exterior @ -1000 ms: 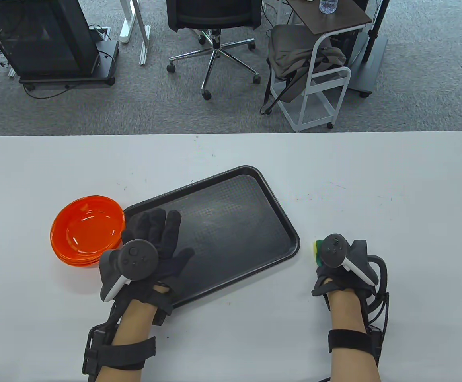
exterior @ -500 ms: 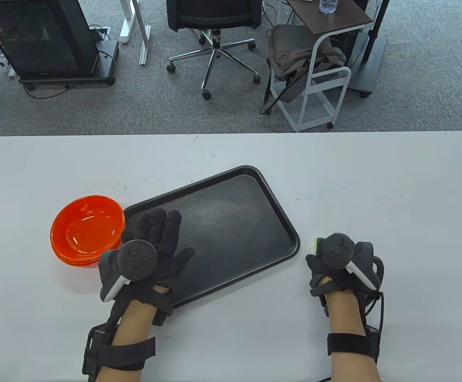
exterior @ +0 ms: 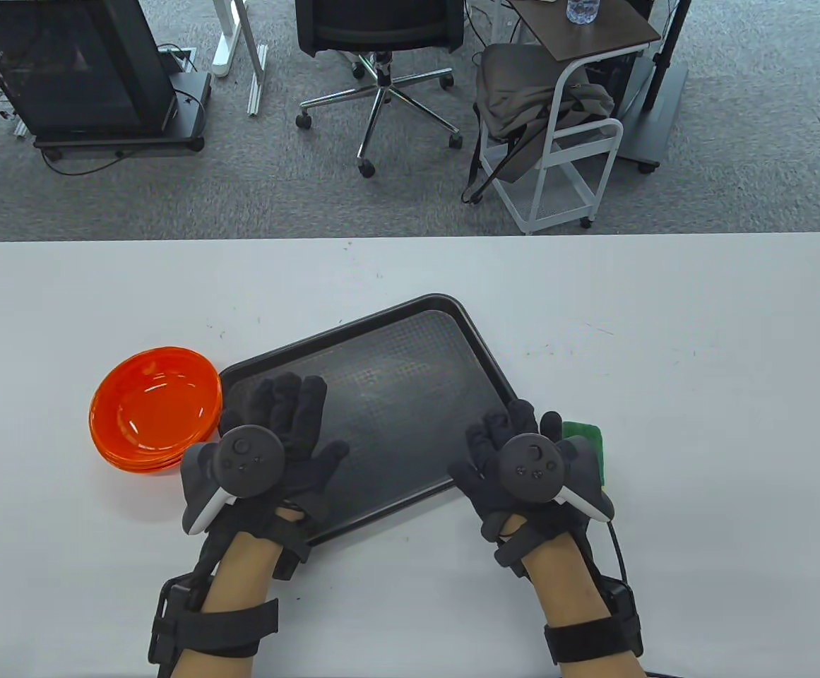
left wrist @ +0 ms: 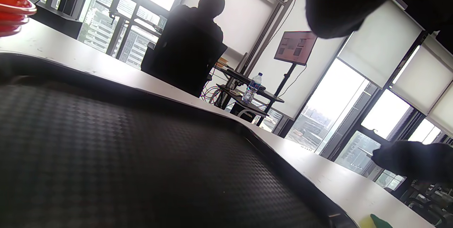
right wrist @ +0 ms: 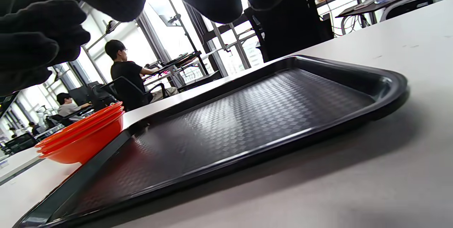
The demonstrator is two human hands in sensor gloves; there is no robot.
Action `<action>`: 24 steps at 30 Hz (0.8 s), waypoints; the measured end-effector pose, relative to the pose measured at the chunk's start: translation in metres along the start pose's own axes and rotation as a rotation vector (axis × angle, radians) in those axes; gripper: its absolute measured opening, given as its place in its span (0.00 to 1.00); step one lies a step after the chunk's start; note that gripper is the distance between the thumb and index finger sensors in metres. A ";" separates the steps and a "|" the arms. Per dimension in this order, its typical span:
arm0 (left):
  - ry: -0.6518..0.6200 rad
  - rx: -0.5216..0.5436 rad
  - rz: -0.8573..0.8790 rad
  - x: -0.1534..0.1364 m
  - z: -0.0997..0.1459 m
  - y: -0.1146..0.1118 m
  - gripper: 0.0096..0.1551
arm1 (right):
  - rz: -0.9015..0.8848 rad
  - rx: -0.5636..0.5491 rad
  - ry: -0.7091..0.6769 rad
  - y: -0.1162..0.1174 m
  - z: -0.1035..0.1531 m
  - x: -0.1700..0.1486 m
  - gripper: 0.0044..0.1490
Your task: Wipe bowl with sponge
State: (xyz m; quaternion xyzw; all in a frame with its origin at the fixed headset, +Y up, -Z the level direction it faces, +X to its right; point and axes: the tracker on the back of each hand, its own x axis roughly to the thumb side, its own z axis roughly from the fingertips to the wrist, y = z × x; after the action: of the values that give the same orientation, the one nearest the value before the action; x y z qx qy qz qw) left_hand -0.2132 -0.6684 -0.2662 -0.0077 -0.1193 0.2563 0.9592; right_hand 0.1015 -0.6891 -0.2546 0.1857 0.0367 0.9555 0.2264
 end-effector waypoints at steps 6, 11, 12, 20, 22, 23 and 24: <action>-0.003 -0.001 -0.008 0.001 -0.001 -0.001 0.49 | 0.048 -0.012 -0.112 0.002 -0.001 0.025 0.45; 0.010 0.000 -0.016 0.000 -0.001 -0.001 0.49 | 0.094 -0.023 -0.181 0.006 0.000 0.043 0.45; 0.014 -0.002 -0.017 -0.001 -0.001 -0.001 0.49 | 0.104 -0.024 -0.191 0.006 0.000 0.046 0.45; 0.024 -0.024 -0.038 -0.001 -0.003 -0.006 0.49 | 0.133 -0.044 -0.232 0.006 0.001 0.054 0.45; 0.025 -0.029 -0.042 0.000 -0.003 -0.007 0.49 | 0.126 -0.046 -0.234 0.006 0.001 0.054 0.45; 0.025 -0.032 -0.044 0.000 -0.003 -0.008 0.49 | 0.125 -0.046 -0.234 0.006 0.001 0.054 0.45; 0.026 -0.034 -0.045 0.000 -0.003 -0.008 0.49 | 0.122 -0.046 -0.235 0.006 0.001 0.054 0.45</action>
State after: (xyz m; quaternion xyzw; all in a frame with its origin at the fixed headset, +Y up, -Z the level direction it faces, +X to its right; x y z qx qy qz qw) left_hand -0.2085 -0.6757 -0.2688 -0.0247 -0.1116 0.2323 0.9659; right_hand 0.0548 -0.6709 -0.2342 0.2930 -0.0235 0.9397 0.1748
